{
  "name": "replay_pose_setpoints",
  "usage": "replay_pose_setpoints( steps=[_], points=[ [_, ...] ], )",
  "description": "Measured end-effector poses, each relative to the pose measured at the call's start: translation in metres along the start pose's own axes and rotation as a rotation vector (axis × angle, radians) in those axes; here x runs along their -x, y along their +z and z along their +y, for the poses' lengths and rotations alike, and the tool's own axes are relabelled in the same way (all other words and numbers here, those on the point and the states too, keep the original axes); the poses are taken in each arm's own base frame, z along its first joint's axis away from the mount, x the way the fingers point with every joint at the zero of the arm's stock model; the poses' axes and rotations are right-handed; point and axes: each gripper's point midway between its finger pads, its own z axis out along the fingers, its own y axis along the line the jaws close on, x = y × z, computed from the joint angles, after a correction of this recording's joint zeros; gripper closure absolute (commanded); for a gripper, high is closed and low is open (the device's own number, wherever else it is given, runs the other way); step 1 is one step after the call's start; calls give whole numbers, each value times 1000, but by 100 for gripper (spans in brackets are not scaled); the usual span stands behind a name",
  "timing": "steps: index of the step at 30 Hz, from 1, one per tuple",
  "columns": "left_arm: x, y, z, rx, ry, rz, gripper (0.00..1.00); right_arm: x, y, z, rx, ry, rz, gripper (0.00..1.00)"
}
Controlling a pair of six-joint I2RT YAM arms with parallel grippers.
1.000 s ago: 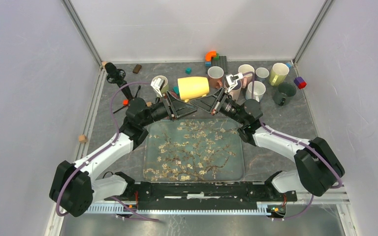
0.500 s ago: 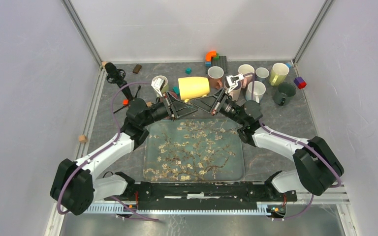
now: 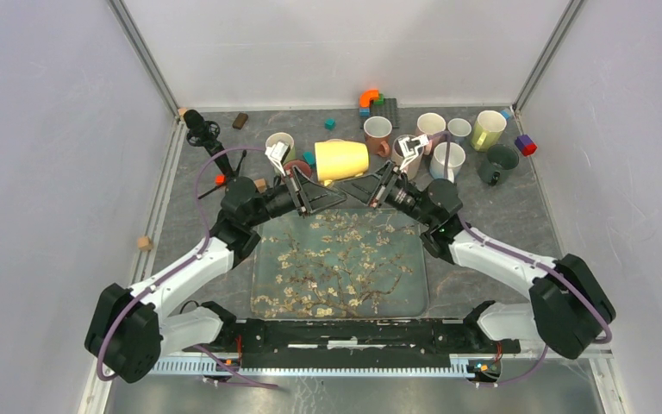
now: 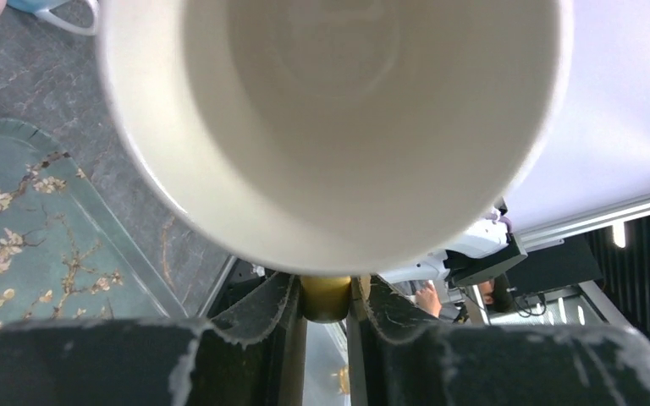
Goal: Turn the mug right side up
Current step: Turn over the cup on the tray.
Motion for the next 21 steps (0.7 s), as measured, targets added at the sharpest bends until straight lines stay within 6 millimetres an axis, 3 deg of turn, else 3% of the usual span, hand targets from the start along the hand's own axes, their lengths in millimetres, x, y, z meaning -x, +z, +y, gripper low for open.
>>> replay_pose_setpoints(
  steps=[6,14,21],
  points=[
    [-2,-6,11,74,30,-15,98,-4,-15,-17,-109,-134,5,41],
    [-4,-13,48,241,57,-15,98,-8,-32,-36,-224,-238,19,18],
    [-3,-12,55,364,146,30,98,-1,-60,-46,-361,-330,-1,7]
  ],
)
